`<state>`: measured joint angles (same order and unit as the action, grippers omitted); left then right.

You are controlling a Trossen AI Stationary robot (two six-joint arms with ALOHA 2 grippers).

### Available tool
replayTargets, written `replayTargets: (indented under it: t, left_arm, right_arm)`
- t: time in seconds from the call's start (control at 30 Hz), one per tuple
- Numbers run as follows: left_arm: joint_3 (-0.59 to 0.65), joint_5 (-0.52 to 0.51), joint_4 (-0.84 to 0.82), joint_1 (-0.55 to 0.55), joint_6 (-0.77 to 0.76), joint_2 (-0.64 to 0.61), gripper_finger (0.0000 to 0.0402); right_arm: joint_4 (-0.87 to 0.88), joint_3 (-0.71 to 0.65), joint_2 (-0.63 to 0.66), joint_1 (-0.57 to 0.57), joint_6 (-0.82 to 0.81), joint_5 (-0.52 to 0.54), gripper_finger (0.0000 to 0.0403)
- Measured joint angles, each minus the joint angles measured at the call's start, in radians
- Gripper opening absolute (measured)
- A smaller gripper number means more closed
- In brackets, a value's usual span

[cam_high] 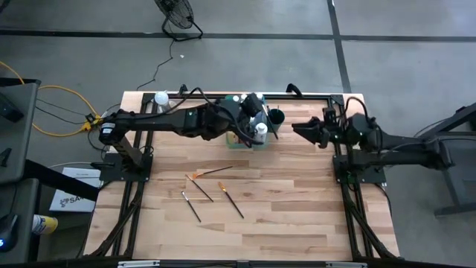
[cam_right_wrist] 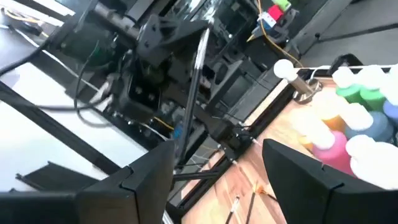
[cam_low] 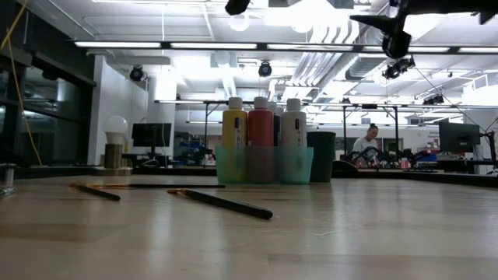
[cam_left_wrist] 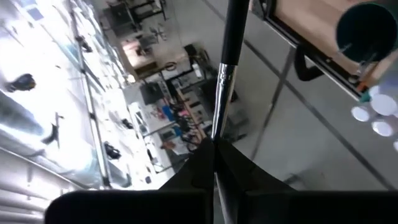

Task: Pick & Place Paint Supplies
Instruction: Put the silver paint brush into the green cup

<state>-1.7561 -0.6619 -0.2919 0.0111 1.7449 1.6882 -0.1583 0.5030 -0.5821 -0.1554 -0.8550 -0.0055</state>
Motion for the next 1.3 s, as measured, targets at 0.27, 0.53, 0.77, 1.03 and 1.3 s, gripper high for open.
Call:
replayTargets:
  t: [0.27,0.53,0.77,1.03,1.3]
  left_arm:
    - [-0.001,-0.001,0.013,-0.031,0.034,0.000,0.0000]
    - [-0.001,-0.004,0.012,-0.052,0.039,0.000,0.0000]
    - [-0.001,-0.011,0.004,-0.060,0.039,0.000,0.0000]
    - [0.000,-0.030,0.004,-0.066,0.031,0.000,0.0000]
    - [-0.001,-0.030,0.004,-0.066,0.031,0.000,0.0000]
  right_arm:
    - [0.011,0.155,-0.161,-0.185,-0.010,-0.293,0.0238]
    - [0.010,0.298,-0.395,-0.205,0.046,-0.485,0.0238]
    - [-0.085,0.390,-0.537,-0.205,0.049,-0.572,0.0238]
    - [-0.126,0.411,-0.571,-0.214,0.064,-0.581,0.0198]
    - [-0.124,0.411,-0.566,-0.241,0.074,-0.584,0.0084]
